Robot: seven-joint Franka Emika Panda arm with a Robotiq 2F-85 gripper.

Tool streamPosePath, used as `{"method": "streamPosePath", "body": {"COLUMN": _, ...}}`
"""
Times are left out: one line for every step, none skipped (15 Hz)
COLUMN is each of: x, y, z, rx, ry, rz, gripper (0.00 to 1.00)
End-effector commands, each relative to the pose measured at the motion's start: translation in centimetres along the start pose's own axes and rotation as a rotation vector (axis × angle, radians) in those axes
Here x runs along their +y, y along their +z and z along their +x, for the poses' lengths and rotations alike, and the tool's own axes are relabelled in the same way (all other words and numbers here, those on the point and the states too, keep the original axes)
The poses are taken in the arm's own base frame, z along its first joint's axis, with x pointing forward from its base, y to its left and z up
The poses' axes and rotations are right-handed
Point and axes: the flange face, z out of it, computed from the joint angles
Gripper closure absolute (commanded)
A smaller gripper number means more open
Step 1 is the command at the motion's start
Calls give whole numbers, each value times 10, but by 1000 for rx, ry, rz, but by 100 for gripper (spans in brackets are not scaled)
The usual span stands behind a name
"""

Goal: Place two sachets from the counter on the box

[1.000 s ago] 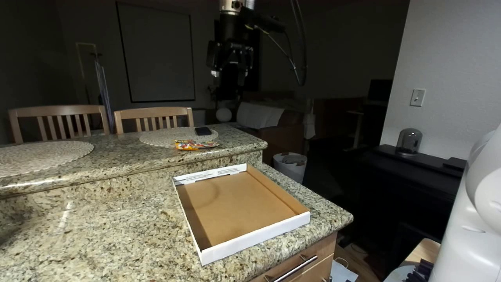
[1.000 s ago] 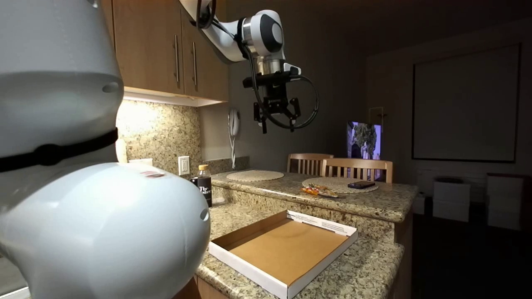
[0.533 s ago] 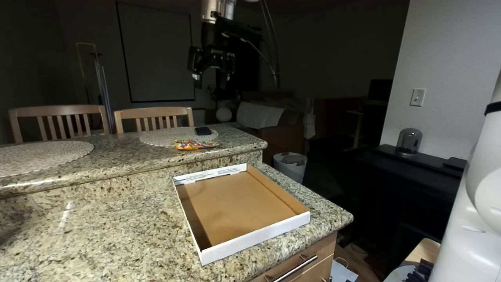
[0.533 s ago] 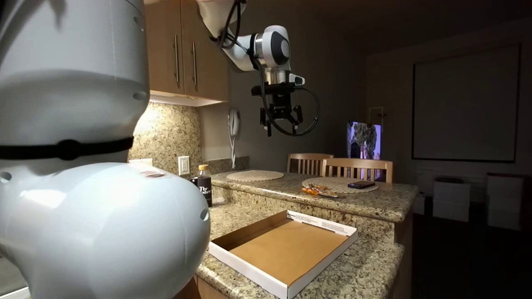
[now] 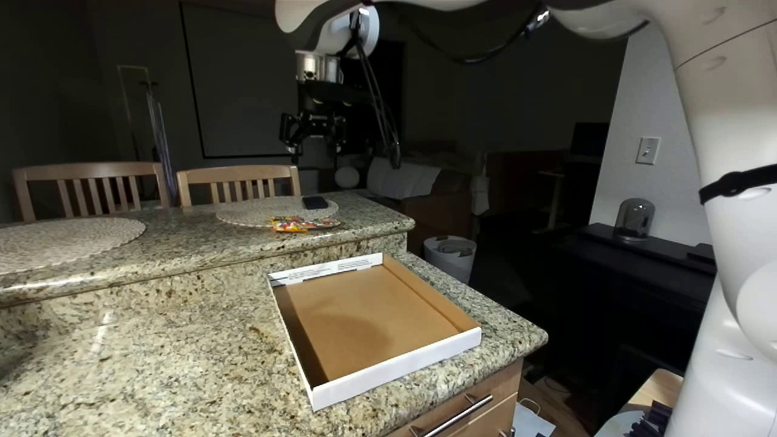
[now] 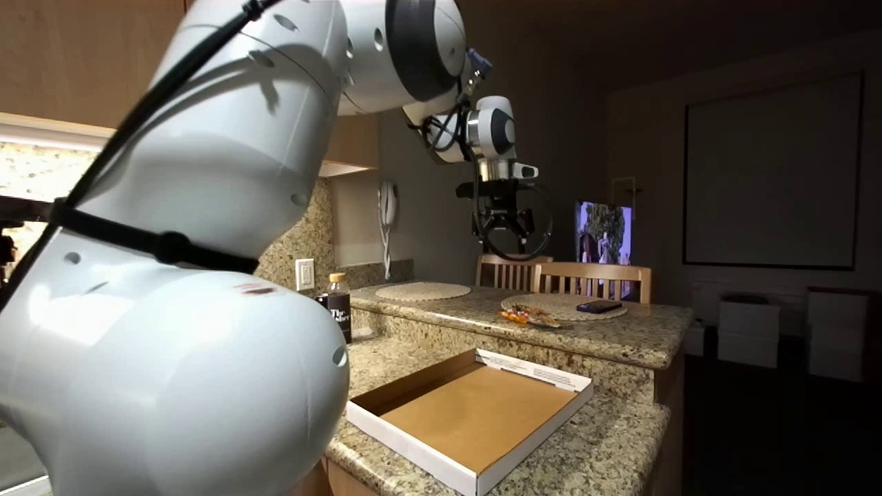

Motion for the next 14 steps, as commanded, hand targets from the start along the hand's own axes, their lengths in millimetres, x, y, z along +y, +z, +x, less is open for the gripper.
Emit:
{"method": "streamPosePath", "body": {"x": 9, "y": 37, "z": 34, "rx": -20, "ry": 82, "rz": 0, "gripper": 0}}
{"method": "streamPosePath", "body": {"x": 7, "y": 46, "z": 39, "rx": -29, "ry": 84, "rz": -2, "gripper": 0}}
{"method": "streamPosePath", "body": {"x": 5, "y": 49, "z": 42, "rx": -33, "ry": 82, "rz": -4, "gripper": 0}}
{"method": "streamPosePath", "body": {"x": 10, "y": 49, "z": 33, "rx": -20, "ry": 51, "rz": -8, "gripper": 0}}
{"method": "streamPosePath", "body": {"x": 10, "y": 56, "z": 38, "rx": -24, "ry": 52, "rz": -7, "gripper": 0}}
{"method": "streamPosePath", "body": {"x": 8, "y": 59, "z": 41, "rx": -26, "ry": 51, "rz": -7, "gripper": 0}}
{"method": "streamPosePath", "body": {"x": 7, "y": 59, "z": 42, "rx": -25, "ry": 51, "rz": -6, "gripper": 0}}
{"method": "streamPosePath", "body": {"x": 6, "y": 57, "z": 43, "rx": -24, "ry": 50, "rz": -6, "gripper": 0}}
{"method": "streamPosePath", "body": {"x": 6, "y": 55, "z": 43, "rx": -22, "ry": 50, "rz": -5, "gripper": 0}}
{"method": "streamPosePath", "body": {"x": 5, "y": 61, "z": 43, "rx": -41, "ry": 40, "rz": -2, "gripper": 0}}
{"method": "streamPosePath", "body": {"x": 4, "y": 69, "z": 41, "rx": -78, "ry": 19, "rz": 7, "gripper": 0}}
{"method": "streamPosePath", "body": {"x": 4, "y": 76, "z": 41, "rx": -84, "ry": 12, "rz": 2, "gripper": 0}}
{"method": "streamPosePath", "body": {"x": 5, "y": 85, "z": 42, "rx": -95, "ry": 5, "rz": -1, "gripper": 0}}
{"method": "streamPosePath", "body": {"x": 6, "y": 93, "z": 44, "rx": -95, "ry": 8, "rz": -11, "gripper": 0}}
